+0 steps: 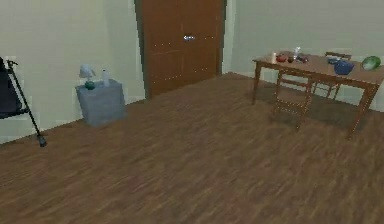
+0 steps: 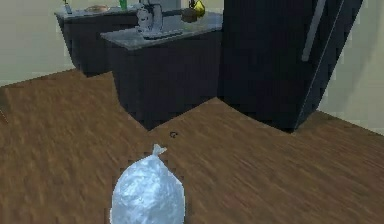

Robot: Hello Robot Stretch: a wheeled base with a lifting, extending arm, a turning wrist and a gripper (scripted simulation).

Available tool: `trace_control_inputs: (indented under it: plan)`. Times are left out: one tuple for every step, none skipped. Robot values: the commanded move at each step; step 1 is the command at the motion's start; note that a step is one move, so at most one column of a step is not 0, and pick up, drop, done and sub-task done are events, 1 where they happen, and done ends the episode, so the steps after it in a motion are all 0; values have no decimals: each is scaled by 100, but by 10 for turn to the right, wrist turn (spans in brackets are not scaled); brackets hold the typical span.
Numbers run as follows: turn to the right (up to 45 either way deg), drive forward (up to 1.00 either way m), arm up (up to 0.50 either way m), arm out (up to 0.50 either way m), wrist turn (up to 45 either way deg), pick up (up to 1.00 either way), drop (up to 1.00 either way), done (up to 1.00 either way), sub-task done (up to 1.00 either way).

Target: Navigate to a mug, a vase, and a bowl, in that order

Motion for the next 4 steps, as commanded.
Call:
trace_control_inputs:
  plan:
    - [30,0,0,0,0,0,0,0,0]
    - [-450,0,0,0,0,0,0,0,0]
    - [-450,0,0,0,0,0,0,0,0]
    - [-450,0,0,0,0,0,0,0,0]
